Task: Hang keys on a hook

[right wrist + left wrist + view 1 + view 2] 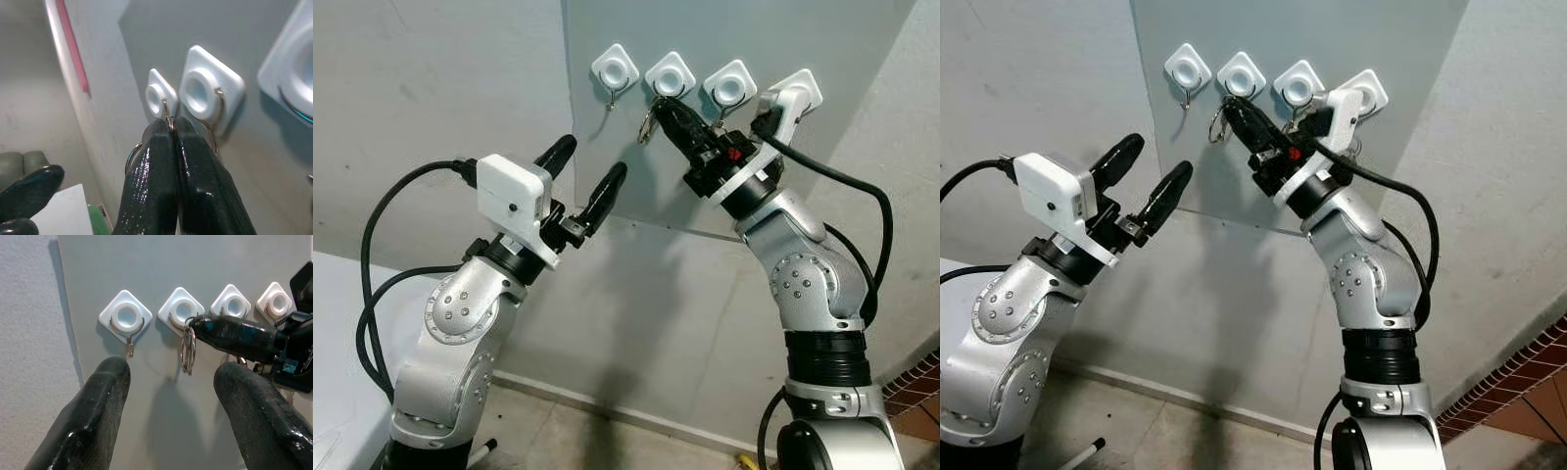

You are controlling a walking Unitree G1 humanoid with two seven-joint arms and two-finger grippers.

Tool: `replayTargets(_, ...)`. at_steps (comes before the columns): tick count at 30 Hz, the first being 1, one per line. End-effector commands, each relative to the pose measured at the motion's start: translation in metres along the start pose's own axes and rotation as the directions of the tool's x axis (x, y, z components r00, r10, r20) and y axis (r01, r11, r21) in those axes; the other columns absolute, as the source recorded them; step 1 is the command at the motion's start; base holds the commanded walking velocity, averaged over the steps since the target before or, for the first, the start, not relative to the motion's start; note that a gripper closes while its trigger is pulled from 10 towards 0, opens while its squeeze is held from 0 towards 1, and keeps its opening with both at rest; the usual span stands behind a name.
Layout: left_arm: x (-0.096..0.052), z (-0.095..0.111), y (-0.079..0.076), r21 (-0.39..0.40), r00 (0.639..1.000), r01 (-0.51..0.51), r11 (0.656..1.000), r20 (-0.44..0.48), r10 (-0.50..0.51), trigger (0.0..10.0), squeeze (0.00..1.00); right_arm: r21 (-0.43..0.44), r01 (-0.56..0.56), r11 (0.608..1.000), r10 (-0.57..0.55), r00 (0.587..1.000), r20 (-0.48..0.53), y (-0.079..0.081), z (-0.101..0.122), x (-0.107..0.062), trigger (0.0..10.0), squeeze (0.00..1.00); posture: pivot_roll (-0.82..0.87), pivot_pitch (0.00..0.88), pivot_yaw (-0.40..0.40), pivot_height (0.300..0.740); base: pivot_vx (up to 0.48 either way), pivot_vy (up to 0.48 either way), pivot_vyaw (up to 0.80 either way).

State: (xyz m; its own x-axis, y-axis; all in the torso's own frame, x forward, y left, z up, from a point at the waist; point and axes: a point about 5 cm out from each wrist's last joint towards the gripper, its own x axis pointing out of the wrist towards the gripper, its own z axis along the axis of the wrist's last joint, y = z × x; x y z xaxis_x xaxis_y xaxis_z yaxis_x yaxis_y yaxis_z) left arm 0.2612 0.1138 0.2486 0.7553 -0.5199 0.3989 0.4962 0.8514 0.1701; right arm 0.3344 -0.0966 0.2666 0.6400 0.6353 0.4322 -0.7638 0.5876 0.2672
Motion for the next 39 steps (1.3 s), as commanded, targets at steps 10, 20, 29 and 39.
replayTargets(10, 0.001, 0.008, 0.004, 0.011, 1.000, -0.016, 1.000, 0.020, 0.016, 10.0, 0.00, 0.165, -0.045, 0.985, 0.036, 0.998, 0.058, 0.008, 0.003, -0.006, 10.0, 0.00, -0.05, 0.000, -0.048, 0.732, 0.000, 0.000, 0.00)
replayTargets(20, 0.002, 0.009, 0.005, 0.013, 1.000, -0.018, 1.000, 0.021, 0.018, 10.0, 0.00, 0.232, -0.056, 0.971, 0.044, 0.997, 0.059, 0.011, 0.004, -0.007, 10.0, 0.00, -0.05, 0.000, -0.045, 0.732, 0.000, 0.000, 0.00)
replayTargets(29, 0.001, 0.011, 0.007, 0.012, 0.999, -0.041, 0.999, 0.028, 0.040, 10.0, 0.00, 0.300, -0.025, 0.953, 0.016, 0.999, 0.035, 0.007, -0.001, -0.010, 10.0, 0.00, -0.04, 0.000, -0.053, 0.732, 0.000, 0.000, 0.00)
replayTargets(39, 0.002, 0.012, 0.008, 0.008, 0.998, -0.046, 0.999, 0.032, 0.046, 10.0, 0.00, 0.368, 0.054, 0.928, -0.054, 0.998, -0.011, 0.001, -0.005, -0.005, 10.0, 0.00, -0.04, 0.000, -0.054, 0.732, 0.000, 0.000, 0.00)
